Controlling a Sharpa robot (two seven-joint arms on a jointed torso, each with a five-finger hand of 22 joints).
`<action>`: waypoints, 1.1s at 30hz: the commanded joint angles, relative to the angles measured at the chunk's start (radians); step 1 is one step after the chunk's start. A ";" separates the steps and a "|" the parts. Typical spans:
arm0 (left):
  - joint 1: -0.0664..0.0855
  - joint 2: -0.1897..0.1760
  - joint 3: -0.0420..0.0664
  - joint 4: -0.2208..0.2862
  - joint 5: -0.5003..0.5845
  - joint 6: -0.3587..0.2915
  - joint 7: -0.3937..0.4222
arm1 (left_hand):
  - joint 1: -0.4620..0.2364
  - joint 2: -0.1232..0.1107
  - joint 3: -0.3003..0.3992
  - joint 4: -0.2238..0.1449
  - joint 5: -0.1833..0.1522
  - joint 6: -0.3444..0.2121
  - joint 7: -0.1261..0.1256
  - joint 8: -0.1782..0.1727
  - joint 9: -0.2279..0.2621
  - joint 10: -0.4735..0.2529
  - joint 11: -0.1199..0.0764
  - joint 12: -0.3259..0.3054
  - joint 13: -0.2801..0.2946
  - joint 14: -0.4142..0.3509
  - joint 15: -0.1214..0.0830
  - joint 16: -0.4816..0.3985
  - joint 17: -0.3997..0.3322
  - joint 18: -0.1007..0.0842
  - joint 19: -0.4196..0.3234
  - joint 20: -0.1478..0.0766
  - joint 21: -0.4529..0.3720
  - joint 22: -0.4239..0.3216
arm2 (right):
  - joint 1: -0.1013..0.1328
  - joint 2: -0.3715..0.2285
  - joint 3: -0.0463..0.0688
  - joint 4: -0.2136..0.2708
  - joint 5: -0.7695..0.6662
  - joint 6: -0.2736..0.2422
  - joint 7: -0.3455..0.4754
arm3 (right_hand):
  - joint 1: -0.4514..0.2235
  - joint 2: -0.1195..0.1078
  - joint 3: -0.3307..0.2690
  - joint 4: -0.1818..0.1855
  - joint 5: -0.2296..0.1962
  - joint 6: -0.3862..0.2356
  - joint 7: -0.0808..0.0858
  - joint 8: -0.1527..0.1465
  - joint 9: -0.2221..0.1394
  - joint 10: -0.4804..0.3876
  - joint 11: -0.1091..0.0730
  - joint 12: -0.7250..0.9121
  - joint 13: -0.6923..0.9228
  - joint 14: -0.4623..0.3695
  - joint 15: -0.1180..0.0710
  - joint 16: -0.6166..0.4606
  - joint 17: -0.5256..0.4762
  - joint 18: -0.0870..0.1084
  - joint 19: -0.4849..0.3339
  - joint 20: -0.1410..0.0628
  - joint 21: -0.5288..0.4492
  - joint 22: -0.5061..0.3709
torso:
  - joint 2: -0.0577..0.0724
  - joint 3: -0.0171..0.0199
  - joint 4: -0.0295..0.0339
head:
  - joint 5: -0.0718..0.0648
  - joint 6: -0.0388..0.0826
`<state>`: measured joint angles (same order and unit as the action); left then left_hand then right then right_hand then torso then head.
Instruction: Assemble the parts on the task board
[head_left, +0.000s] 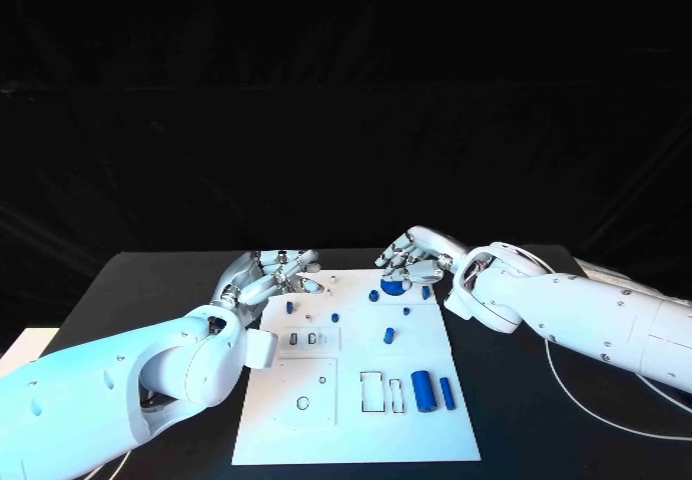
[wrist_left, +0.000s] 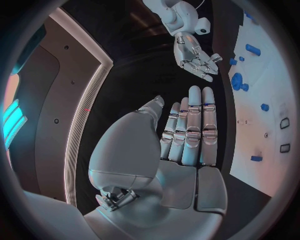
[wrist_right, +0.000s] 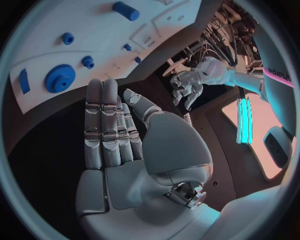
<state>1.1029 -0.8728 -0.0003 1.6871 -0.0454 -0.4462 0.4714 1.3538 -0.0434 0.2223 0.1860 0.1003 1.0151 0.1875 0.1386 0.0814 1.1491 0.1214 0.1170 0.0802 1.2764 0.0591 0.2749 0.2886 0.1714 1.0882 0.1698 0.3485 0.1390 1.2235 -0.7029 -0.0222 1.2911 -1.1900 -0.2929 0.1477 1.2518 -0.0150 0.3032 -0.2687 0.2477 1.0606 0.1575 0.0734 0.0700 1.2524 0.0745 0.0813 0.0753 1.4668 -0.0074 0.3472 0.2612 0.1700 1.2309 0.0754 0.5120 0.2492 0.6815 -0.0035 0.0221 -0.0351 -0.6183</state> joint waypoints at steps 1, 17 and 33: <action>0.004 -0.005 0.002 0.027 0.028 0.029 -0.011 | -0.005 0.003 -0.003 -0.004 0.002 0.000 0.003 -0.008 0.000 0.001 0.004 -0.005 0.000 0.000 0.001 0.006 0.003 0.011 0.005 -0.001 0.004 0.001 | 0.012 0.007 0.002 0.002 -0.317 0.073 -0.159 | -0.010 -0.009 -0.010 0.004 -0.003 0.009 -0.004 0.003 0.000 0.009 -0.001 -0.001 0.002 0.044 -0.007 0.037 0.032 0.011 0.008 0.001 0.022 0.013 | 0.026 -0.0013 0.0070 | -0.007 0.006; 0.017 -0.024 0.005 0.070 0.054 0.025 -0.017 | -0.007 0.003 -0.003 -0.004 0.002 -0.002 0.005 -0.011 -0.001 -0.002 0.005 -0.008 -0.001 -0.005 0.002 0.006 0.009 0.010 0.004 0.000 0.003 0.001 | 0.048 0.035 0.002 0.017 -0.547 0.131 -0.240 | -0.029 -0.037 -0.004 0.032 -0.018 -0.004 -0.015 -0.006 -0.001 -0.108 0.009 -0.009 -0.008 0.037 -0.002 0.414 0.381 0.011 0.015 0.000 0.172 0.103 | 0.074 -0.0035 0.0213 | -0.022 0.019; 0.020 -0.028 0.005 0.074 0.057 0.025 -0.018 | -0.008 0.003 -0.003 -0.004 0.002 -0.004 0.006 -0.012 -0.001 -0.003 0.006 -0.009 -0.001 -0.006 0.003 0.006 0.012 0.010 0.004 0.000 0.003 0.001 | 0.051 0.072 0.001 -0.005 -0.564 0.197 -0.235 | -0.028 -0.035 0.023 0.057 -0.021 0.010 -0.020 -0.003 0.001 -0.097 0.006 -0.001 -0.009 0.039 -0.002 0.697 0.667 0.012 -0.004 0.003 0.283 0.173 | 0.090 -0.0069 0.0323 | -0.023 0.017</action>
<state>1.1212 -0.8999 0.0039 1.7571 0.0079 -0.4406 0.4499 1.3538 -0.0434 0.2223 0.1860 0.1003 1.0150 0.1875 0.1297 0.0811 1.1491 0.1215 0.1119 0.0798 1.2763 0.0592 0.2749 0.2996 0.1711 1.0882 0.1698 0.3485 0.1388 1.2741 -0.6322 -0.0211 1.2882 -1.7283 -0.1334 -0.0791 1.2216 -0.0452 0.3236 -0.2128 0.2321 1.0671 0.1400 0.0692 0.0691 1.1496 0.0828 0.0776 0.0670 1.4630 -0.0111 1.0426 0.9260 0.1701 1.2353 0.0772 0.7920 0.4218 0.7672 -0.0098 0.0524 -0.0594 -0.5990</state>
